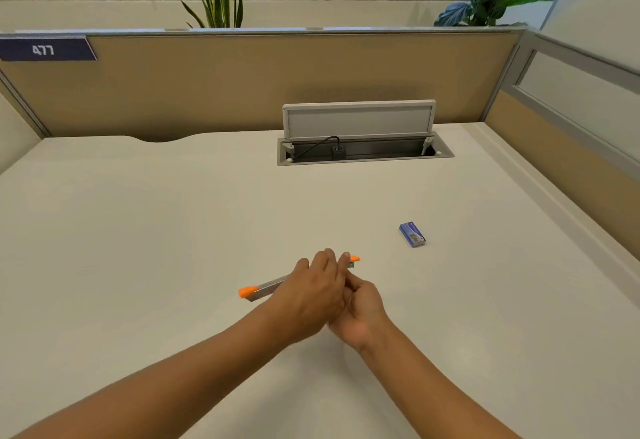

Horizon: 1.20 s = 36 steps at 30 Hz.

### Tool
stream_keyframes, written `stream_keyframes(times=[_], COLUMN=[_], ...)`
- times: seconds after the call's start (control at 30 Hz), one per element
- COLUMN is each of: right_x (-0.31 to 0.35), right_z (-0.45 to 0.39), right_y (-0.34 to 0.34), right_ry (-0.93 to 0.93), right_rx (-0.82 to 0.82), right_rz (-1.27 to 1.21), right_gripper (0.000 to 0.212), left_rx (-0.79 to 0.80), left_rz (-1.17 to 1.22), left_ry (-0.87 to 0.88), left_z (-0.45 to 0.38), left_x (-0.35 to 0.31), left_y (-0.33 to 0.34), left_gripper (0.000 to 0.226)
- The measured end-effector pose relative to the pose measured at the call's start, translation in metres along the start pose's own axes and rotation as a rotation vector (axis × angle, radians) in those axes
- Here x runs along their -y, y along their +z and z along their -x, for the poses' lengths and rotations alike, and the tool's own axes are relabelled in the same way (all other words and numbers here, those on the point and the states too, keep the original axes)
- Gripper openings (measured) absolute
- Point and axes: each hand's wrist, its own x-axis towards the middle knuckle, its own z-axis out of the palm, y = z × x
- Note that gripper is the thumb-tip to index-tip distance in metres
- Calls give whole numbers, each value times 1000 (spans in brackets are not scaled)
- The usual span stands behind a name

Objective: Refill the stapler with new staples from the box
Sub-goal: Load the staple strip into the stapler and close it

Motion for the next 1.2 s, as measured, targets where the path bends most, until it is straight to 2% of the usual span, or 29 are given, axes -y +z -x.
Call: stream_keyframes(times=[0.1, 0.27, 0.37, 0.43, 0.5, 0.57, 0.63, 0.73, 0.87, 0.97, 1.1, 1.2], right_x=[0, 3, 6, 7, 9, 11, 12, 15, 27, 30, 28, 27], right_z=[5, 7, 6, 9, 11, 12, 13, 15, 13, 12, 10, 10], right_y=[8, 17, 23, 26, 29, 32, 33, 35, 38, 41, 41, 43], right_ry=[15, -31, -36, -26, -30, -51, -79, -121, -176, -187, -167, -158], right_rx=[69, 48, 71, 104, 142, 142, 117, 81, 6, -28, -30, -32], right_rz=[-29, 20, 32, 28, 30, 79, 167, 321, 654, 795, 794, 744], right_gripper=[37, 38, 40, 40, 38, 37, 35, 30, 39, 42, 24, 18], left_rx=[-5, 12, 57, 89, 64, 22, 17, -14, -46, -73, -117, -113], left_rz=[-47, 17, 211, 562, 1136, 1645, 1910, 2112, 2272, 2280, 2223, 2086], left_ry=[62, 53, -26, -185, -432, -584, -617, -599, -571, -594, -629, -662], left_z=[-1, -5, -7, -4, -3, 1, 5, 11, 15, 16, 14, 12], left_x=[5, 22, 30, 39, 46, 48, 45, 42, 36, 27, 22, 21], left_y=[0, -1, -5, -8, -14, -15, -15, -13, -5, 1, 3, 3], left_gripper=[71, 66, 69, 69, 68, 67, 63, 56, 59, 59, 55, 57])
